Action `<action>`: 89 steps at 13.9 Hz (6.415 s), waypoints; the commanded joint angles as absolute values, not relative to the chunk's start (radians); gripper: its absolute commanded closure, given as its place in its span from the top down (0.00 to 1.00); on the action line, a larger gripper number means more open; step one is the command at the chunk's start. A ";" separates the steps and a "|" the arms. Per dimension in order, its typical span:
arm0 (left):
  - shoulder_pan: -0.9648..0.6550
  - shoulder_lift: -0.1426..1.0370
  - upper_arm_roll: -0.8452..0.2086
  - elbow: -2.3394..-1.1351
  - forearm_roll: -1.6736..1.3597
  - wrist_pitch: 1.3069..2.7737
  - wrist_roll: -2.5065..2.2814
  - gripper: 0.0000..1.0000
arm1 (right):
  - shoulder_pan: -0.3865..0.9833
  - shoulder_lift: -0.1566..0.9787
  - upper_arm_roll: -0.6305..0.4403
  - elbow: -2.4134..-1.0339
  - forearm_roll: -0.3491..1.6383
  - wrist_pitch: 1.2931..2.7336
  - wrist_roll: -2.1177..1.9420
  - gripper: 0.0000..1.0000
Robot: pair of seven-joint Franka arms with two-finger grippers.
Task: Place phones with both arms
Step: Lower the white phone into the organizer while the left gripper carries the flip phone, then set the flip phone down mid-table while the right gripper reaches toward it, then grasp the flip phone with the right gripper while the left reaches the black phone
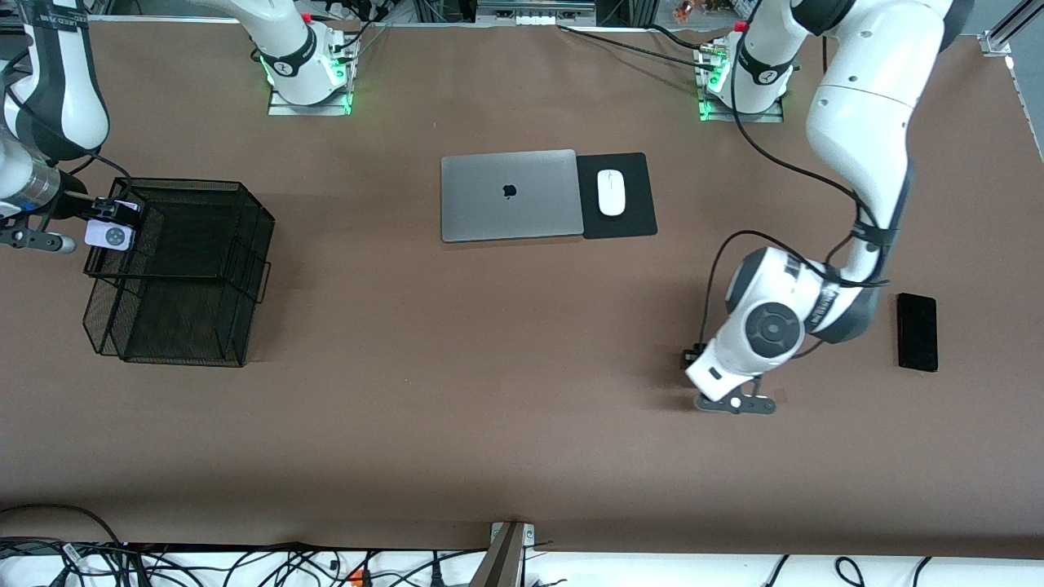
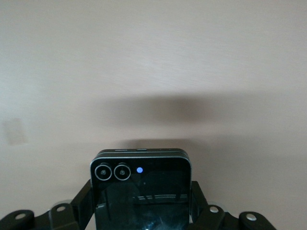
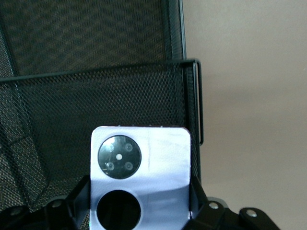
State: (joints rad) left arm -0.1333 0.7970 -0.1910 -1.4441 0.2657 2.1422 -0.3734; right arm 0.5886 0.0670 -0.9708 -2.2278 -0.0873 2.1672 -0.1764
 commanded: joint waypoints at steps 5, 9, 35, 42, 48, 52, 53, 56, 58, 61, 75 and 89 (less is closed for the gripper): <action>-0.250 0.848 -0.181 -1.401 0.198 2.129 -0.572 0.59 | 0.575 0.046 -0.971 -2.263 -0.098 2.203 -0.190 0.00; -0.284 0.850 -0.181 -1.373 0.124 2.126 -0.615 0.59 | 0.572 0.066 -0.971 -2.272 -0.097 2.246 -0.190 0.00; -0.529 1.065 -0.161 -1.034 0.086 2.140 -0.784 0.57 | 0.692 0.063 -0.957 -2.005 -0.092 1.889 -0.103 1.00; -0.548 1.088 -0.123 -1.037 0.087 2.141 -0.784 0.58 | 0.778 0.086 -0.957 -1.816 0.025 1.790 -0.095 1.00; -0.560 1.094 -0.121 -1.040 0.089 2.149 -0.787 1.00 | 0.854 0.129 -0.957 -1.697 0.112 1.727 0.005 1.00; -0.558 1.080 -0.117 -1.040 0.090 2.132 -0.784 1.00 | 0.888 0.135 -0.956 -1.669 0.149 1.726 0.006 0.99; -0.555 1.068 -0.117 -1.040 0.091 2.111 -0.782 1.00 | 0.909 0.135 -0.956 -1.661 0.149 1.727 0.006 0.99; -0.546 1.020 -0.103 -1.034 0.087 1.973 -0.718 1.00 | 0.965 0.158 -0.953 -1.628 0.149 1.729 0.079 1.00; -0.532 0.985 -0.101 -1.035 0.090 1.916 -0.629 1.00 | 0.980 0.193 -0.931 -1.599 0.150 1.726 0.103 1.00; -0.488 0.951 -0.100 -1.040 0.095 1.839 -0.470 1.00 | 0.982 0.228 -0.858 -1.573 0.237 1.739 0.153 1.00; -0.172 0.766 -0.106 -1.296 0.256 1.789 0.130 1.00 | 0.983 0.665 -0.605 -1.224 0.462 1.949 0.442 0.99; 0.277 0.690 -0.124 -1.387 0.236 1.951 0.471 1.00 | 1.017 0.922 -0.485 -1.149 0.460 2.272 0.652 0.99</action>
State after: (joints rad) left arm 0.2483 0.7232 -0.1080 -1.3432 0.2330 1.9308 0.4207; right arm 1.0142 0.8982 -0.4834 -1.1812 0.4435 2.2546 0.6292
